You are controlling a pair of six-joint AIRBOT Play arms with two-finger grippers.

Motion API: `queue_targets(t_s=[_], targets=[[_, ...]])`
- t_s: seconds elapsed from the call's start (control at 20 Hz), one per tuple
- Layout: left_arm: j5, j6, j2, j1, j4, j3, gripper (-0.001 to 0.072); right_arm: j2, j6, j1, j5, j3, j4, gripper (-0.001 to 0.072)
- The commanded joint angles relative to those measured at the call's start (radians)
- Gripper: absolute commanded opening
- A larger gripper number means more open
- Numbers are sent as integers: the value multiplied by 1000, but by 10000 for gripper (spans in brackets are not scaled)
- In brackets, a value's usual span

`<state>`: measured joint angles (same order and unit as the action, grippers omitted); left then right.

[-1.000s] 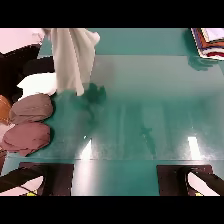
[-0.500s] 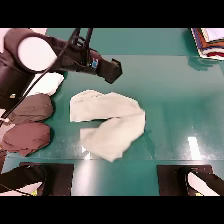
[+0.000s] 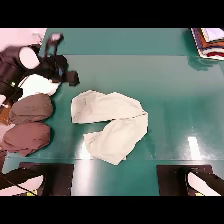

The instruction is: Fold the shirts.

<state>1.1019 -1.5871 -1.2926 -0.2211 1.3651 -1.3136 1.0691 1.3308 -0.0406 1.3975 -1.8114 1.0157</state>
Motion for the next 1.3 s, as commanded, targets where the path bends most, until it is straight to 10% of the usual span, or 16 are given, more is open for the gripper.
queue_targets(t_s=[0.0, 0.35, 0.65, 0.7, 0.8, 1.25], targets=[[-177, 119, -13, 67, -217, 208, 641, 30, 8, -1, 43, -1, -3, 17], [-296, 447, -188, 67, -592, 229, 641, 47, 16, -1, 54, -1, -3, 16], [-352, 494, -220, 32, -606, 229, 639, 47, 16, -1, 58, 0, -1, 16], [-350, 496, -220, 29, -607, 229, 519, 47, 16, -1, 61, -1, -1, 17], [-330, 496, -217, 33, -607, 220, 25, 47, 16, 0, 83, 0, 5, 16], [-226, 495, 10, 140, -471, 42, 26, -111, 94, -12, -17, 729, 5, 17]])
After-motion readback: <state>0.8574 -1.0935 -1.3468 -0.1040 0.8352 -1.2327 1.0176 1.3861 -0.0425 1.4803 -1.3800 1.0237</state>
